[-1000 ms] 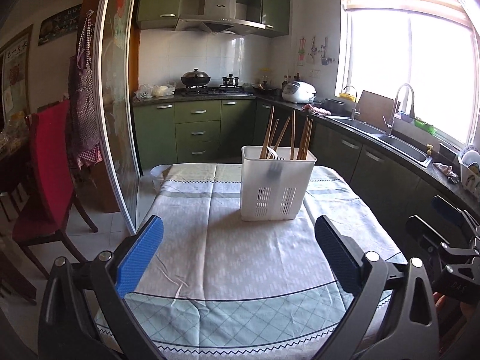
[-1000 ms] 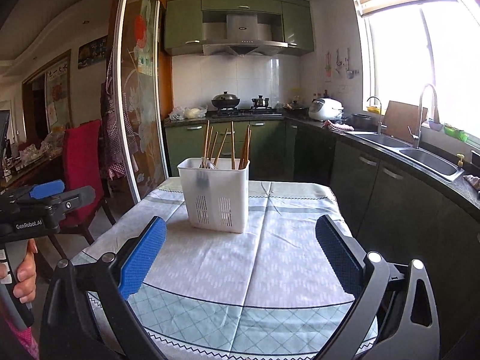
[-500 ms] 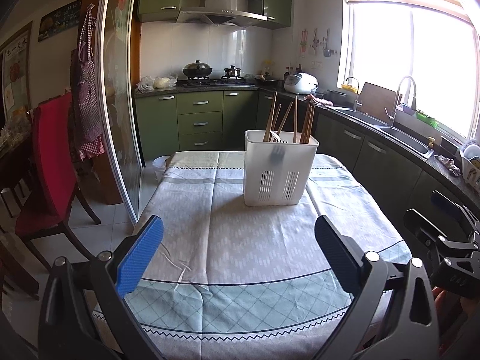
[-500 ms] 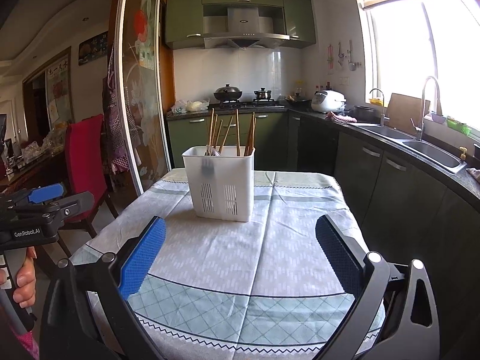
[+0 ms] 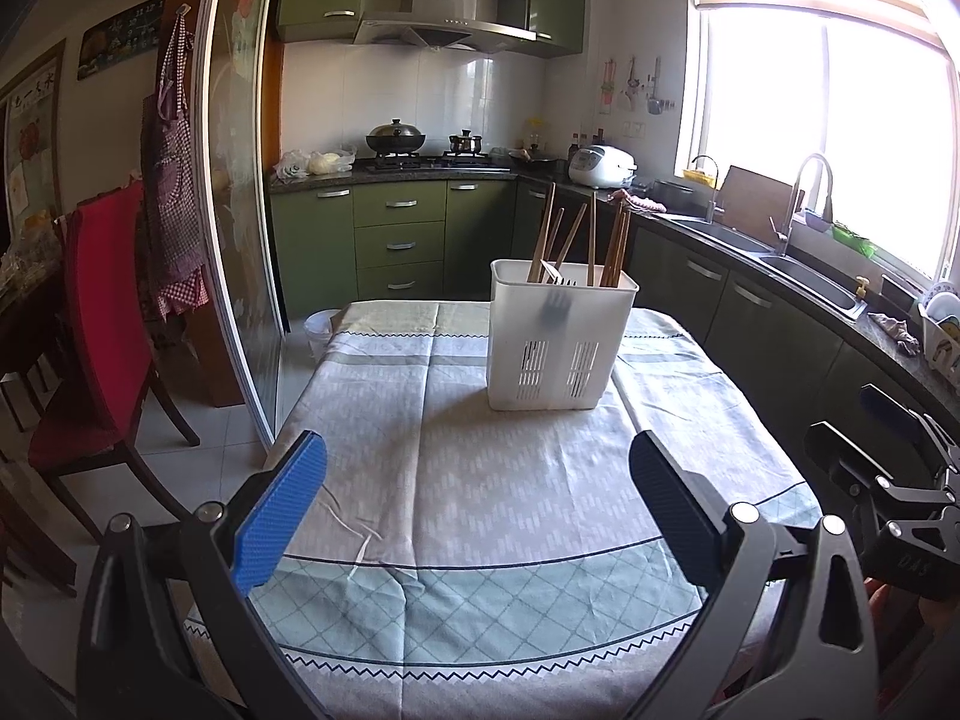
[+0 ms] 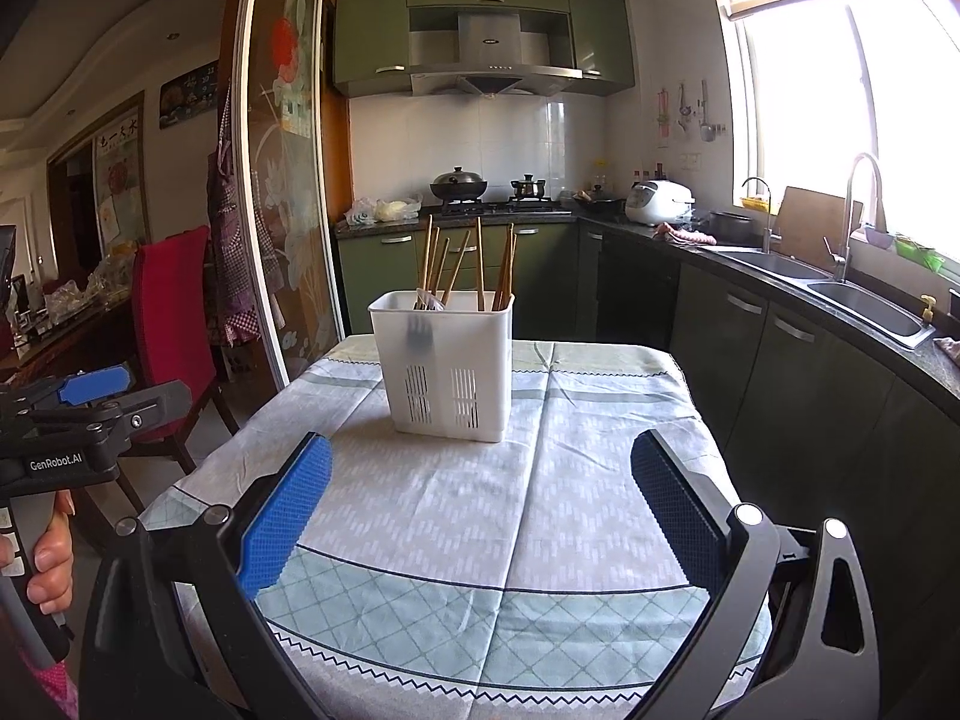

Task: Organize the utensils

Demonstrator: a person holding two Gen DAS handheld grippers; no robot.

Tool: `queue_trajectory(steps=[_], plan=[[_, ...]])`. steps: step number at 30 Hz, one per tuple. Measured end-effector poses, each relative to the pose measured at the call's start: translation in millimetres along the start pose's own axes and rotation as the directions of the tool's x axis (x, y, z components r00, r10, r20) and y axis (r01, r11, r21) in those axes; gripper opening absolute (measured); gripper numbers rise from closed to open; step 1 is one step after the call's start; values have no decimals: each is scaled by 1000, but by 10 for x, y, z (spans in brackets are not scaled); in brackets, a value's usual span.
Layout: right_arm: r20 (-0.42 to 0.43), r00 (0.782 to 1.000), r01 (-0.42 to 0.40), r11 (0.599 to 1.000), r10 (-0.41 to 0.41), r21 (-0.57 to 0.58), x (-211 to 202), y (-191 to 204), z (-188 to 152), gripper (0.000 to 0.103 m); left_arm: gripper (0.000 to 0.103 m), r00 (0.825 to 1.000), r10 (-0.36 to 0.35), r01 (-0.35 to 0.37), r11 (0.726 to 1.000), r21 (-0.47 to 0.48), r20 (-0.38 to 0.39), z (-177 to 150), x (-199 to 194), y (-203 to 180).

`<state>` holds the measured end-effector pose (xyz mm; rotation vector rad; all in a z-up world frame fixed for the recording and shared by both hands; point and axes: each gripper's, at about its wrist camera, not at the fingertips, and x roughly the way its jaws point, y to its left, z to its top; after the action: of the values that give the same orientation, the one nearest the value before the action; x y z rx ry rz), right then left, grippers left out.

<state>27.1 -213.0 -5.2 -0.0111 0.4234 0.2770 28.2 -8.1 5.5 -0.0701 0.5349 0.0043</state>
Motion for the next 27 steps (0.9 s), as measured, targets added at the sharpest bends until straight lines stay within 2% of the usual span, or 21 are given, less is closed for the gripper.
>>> queue_trajectory(steps=[27], plan=[[3, 1000, -9, 1000, 9, 2, 1, 16, 17, 98, 96, 1000, -3, 3, 1000, -5, 2, 6, -7, 23]])
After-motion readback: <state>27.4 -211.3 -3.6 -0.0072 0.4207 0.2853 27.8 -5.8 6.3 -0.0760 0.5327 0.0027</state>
